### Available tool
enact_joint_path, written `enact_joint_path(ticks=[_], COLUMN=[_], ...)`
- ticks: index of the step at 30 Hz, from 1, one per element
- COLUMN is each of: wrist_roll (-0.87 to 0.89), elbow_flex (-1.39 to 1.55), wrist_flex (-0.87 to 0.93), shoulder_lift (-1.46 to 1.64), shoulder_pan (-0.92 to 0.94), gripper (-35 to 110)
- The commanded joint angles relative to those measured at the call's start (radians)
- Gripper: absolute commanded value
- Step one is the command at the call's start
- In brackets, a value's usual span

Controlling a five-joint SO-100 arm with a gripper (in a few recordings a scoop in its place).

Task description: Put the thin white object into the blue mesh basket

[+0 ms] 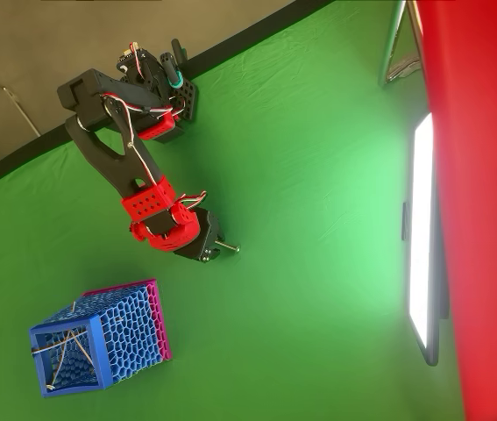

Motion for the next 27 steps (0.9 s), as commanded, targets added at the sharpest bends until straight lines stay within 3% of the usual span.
enact_joint_path(ticks=[1, 27], wrist_roll=[0.002, -0.026], elbow_flex=[-0.043, -0.155], wrist_flex=[0.002, 0.031], shoulder_lift=[-0.003, -0.129], shoulder_pan=[-0.003, -0.014], gripper=[15, 15])
